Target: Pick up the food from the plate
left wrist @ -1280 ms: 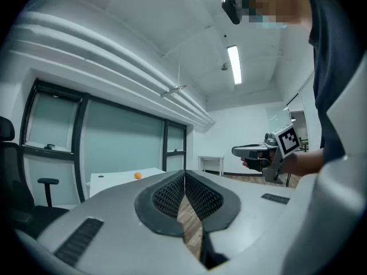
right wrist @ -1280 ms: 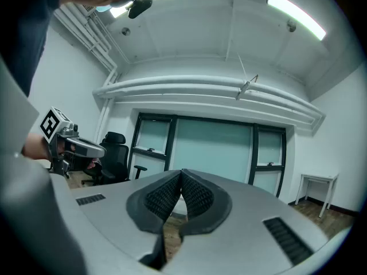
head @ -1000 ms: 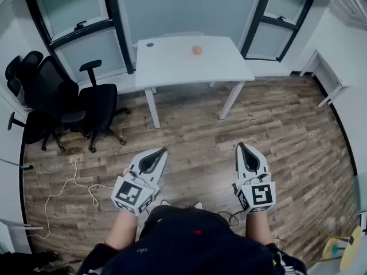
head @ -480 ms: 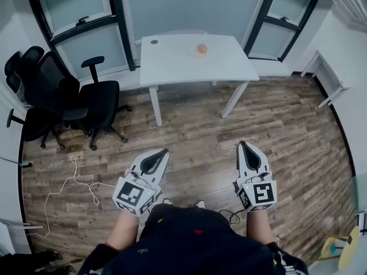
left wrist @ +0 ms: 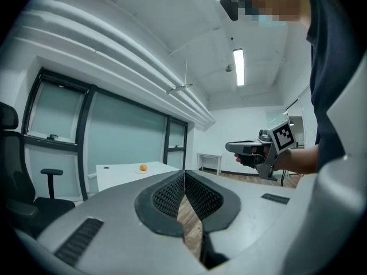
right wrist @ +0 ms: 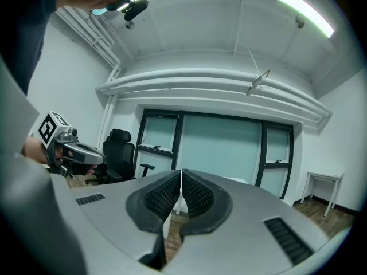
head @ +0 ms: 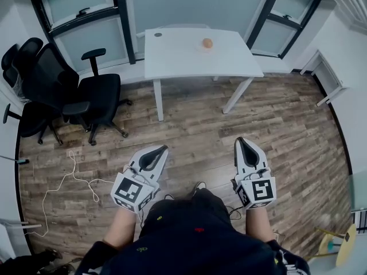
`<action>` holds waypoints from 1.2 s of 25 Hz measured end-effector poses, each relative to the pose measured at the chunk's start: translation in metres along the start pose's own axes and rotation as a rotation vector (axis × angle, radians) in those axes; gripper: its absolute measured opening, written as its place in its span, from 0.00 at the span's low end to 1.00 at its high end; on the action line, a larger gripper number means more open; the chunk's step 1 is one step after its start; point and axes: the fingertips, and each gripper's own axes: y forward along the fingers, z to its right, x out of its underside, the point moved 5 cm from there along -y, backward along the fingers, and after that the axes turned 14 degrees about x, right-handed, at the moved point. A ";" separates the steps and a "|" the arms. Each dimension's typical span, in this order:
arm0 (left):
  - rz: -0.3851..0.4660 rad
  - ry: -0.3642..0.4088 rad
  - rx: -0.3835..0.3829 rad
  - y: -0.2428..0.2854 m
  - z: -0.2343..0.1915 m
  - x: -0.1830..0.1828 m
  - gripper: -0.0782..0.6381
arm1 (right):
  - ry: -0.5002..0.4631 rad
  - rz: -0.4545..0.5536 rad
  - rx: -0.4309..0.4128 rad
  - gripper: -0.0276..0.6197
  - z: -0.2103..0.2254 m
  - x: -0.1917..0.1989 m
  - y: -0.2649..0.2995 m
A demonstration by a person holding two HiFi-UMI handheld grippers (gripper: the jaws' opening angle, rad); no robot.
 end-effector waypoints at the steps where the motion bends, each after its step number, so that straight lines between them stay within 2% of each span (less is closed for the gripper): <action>1: -0.001 -0.004 0.000 0.001 -0.002 0.000 0.14 | -0.001 -0.003 -0.001 0.08 0.000 0.000 0.004; 6: -0.022 -0.004 0.001 0.012 -0.013 0.001 0.14 | 0.013 -0.007 -0.027 0.08 0.003 0.004 0.030; 11: -0.039 -0.007 -0.023 0.037 -0.043 -0.002 0.14 | 0.025 -0.008 -0.059 0.08 0.014 0.014 0.073; 19: -0.029 0.011 -0.036 0.139 -0.097 -0.026 0.14 | 0.045 0.011 -0.067 0.08 0.088 0.020 0.161; 24: -0.041 0.022 -0.028 0.209 -0.117 -0.042 0.14 | 0.070 0.016 -0.054 0.08 0.146 0.027 0.209; 30: -0.063 0.011 -0.040 0.272 -0.138 -0.045 0.14 | 0.086 -0.009 -0.077 0.08 0.195 0.047 0.251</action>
